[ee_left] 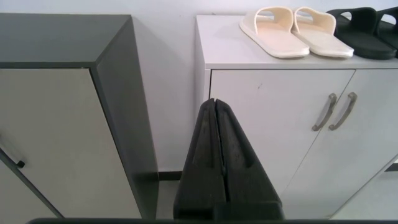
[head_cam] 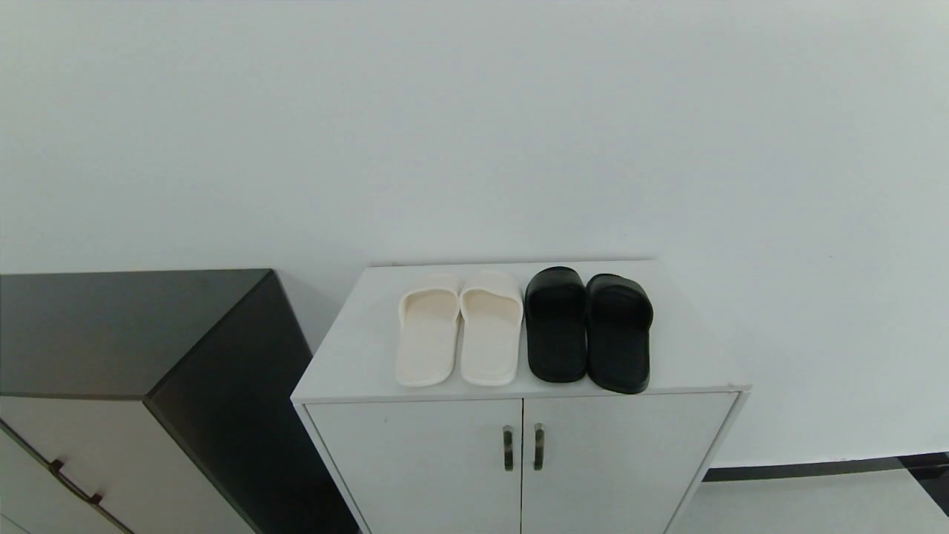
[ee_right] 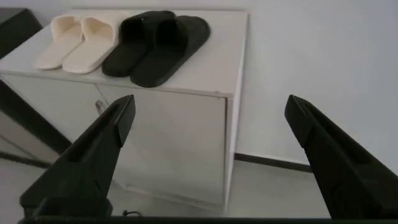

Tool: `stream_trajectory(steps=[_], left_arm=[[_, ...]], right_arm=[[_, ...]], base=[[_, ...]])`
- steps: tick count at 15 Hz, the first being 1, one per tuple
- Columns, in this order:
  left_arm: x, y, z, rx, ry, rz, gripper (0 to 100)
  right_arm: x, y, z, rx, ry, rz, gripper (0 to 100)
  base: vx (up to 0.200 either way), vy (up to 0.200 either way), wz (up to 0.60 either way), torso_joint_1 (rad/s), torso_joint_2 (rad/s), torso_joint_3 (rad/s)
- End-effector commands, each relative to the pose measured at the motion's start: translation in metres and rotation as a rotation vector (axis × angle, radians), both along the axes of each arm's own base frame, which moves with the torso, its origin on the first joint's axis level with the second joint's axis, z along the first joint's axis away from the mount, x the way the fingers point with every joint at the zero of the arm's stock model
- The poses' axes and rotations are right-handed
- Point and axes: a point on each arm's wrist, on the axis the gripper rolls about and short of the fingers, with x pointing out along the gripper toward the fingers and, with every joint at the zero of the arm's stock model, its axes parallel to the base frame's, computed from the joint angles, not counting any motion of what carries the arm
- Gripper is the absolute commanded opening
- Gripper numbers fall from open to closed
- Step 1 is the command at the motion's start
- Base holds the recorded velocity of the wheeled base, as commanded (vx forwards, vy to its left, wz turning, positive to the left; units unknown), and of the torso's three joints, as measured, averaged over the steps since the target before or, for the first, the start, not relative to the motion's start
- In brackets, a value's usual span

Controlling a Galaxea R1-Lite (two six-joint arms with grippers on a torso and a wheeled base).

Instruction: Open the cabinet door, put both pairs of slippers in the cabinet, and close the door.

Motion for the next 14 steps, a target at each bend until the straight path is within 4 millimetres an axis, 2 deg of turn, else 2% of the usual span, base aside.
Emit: stream_trajectory(steps=[1, 3, 7, 10, 12, 13, 14], left_arm=[[0.000, 0.000, 0.000, 0.000, -0.001, -0.001, 0], [0.000, 0.000, 0.000, 0.000, -0.001, 0.005, 0], [0.000, 0.001, 0.000, 0.000, -0.001, 0.026, 0], [0.000, 0.001, 0.000, 0.001, -0.001, 0.028, 0], [0.000, 0.001, 0.000, 0.001, -0.001, 0.026, 0], [0.000, 0.001, 0.000, 0.001, -0.001, 0.026, 0], [0.000, 0.001, 0.000, 0.001, -0.001, 0.026, 0]], right_arm=[[0.055, 0.076, 0.028, 0.046, 0.118, 0.064, 100], [0.072, 0.118, 0.037, 0.057, 0.131, 0.039, 100], [0.115, 0.167, 0.044, 0.072, 0.096, -0.014, 100], [0.147, 0.196, 0.036, 0.048, 0.086, -0.103, 100], [0.170, 0.206, 0.027, 0.049, 0.069, -0.171, 100], [0.186, 0.211, 0.015, 0.037, 0.072, -0.204, 100], [0.194, 0.214, 0.007, 0.028, 0.080, -0.214, 100]], base=[[0.000, 0.000, 0.00, 0.000, 0.00, 0.000], [0.000, 0.000, 0.00, 0.000, 0.00, 0.000], [0.000, 0.000, 0.00, 0.000, 0.00, 0.000], [0.000, 0.000, 0.00, 0.000, 0.00, 0.000], [0.000, 0.000, 0.00, 0.000, 0.00, 0.000], [0.000, 0.000, 0.00, 0.000, 0.00, 0.000], [0.000, 0.000, 0.00, 0.000, 0.00, 0.000]])
